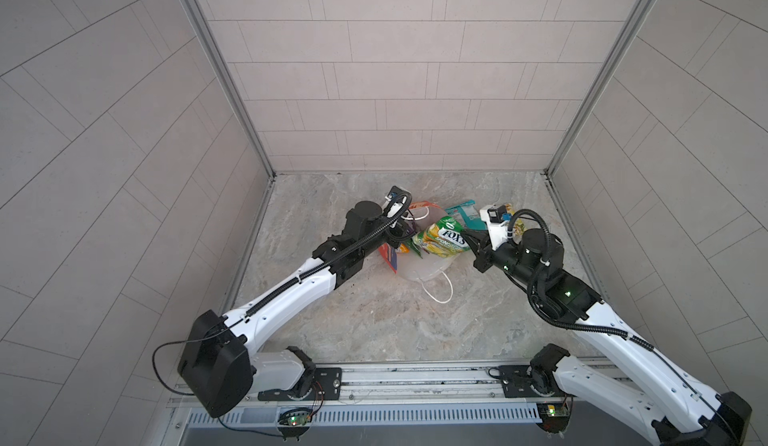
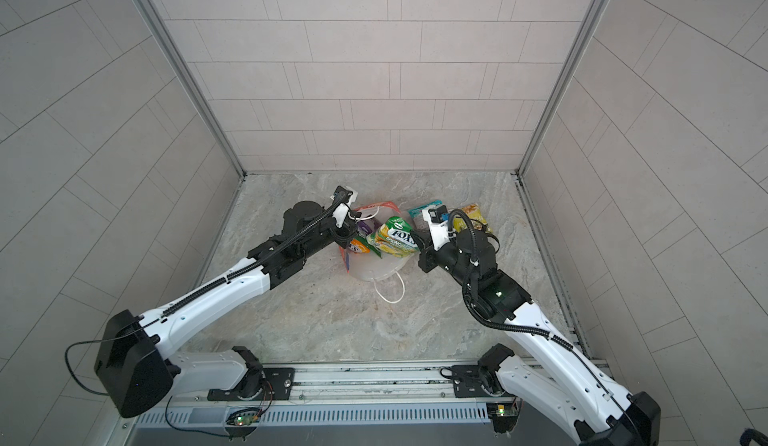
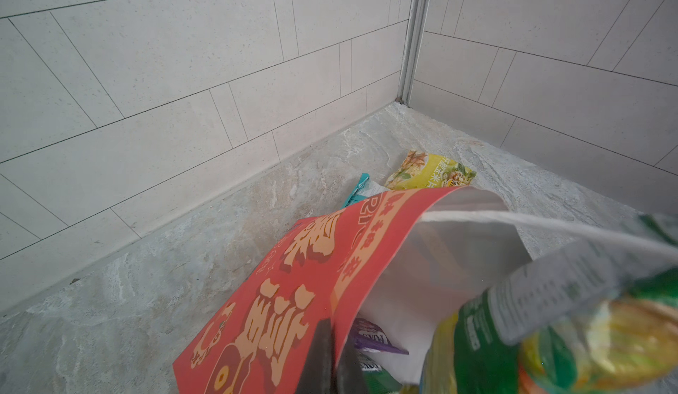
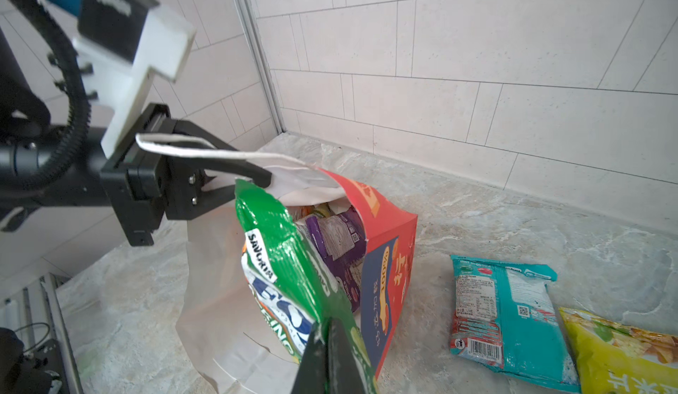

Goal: Take the snacks out of the paper bag
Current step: Pick up the snack from the paper bag, then place the snack at the top-right of the table.

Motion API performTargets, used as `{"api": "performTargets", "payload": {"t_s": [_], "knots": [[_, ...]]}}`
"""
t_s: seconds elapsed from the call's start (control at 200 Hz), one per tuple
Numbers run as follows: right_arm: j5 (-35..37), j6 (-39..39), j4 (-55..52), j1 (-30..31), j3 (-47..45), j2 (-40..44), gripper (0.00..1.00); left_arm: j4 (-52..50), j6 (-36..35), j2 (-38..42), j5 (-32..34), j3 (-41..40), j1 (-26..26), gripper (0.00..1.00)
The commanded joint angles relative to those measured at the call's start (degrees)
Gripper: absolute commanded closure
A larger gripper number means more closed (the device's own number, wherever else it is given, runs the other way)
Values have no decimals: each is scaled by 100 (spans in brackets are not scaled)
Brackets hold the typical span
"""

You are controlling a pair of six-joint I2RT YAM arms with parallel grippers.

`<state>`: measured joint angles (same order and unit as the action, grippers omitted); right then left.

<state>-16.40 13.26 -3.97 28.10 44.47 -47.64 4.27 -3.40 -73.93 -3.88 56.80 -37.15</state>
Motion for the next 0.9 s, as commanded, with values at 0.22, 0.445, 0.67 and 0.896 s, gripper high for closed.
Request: {"api": "performTargets", "payload": {"t_s": [0.22,0.445,0.67,0.896], "knots": [[-1075,862,63,-883,581,190,100,251,94,140,358,-124,42,100],[-1147,1506,199,-1635,821,146,100,254,120,202,476,-168,66,100],[-1059,2413,1106,-2602,721,-234,100,381,205,268,460,-264,61,100],[-631,2763,1707,-3379,714,-1084,100,452,278,273,281,-291,65,100]]}}
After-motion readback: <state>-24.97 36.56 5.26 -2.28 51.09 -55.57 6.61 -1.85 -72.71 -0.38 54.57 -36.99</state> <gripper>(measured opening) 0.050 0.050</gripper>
